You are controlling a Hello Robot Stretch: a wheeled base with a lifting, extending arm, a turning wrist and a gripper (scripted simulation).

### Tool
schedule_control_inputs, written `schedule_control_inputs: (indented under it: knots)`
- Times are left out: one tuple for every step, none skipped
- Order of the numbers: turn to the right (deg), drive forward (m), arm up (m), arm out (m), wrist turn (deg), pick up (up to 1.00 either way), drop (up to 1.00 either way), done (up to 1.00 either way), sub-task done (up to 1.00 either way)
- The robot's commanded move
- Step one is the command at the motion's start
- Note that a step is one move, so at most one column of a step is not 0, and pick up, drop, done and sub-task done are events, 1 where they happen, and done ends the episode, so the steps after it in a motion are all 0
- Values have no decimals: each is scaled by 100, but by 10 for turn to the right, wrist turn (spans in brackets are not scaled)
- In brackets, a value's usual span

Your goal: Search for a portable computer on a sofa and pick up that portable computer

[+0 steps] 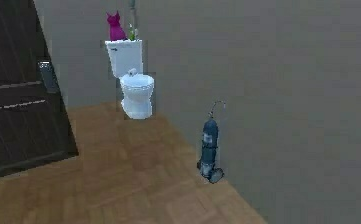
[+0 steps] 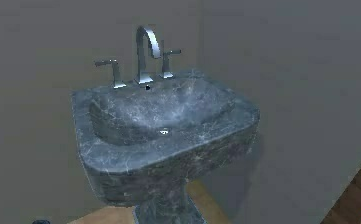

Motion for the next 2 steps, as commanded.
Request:
schedule_control_inputs:
  knots:
    - [-240,0,0,0,0,0,0,0,0]
    - [0,25,0,0,0,0,0,0,0]
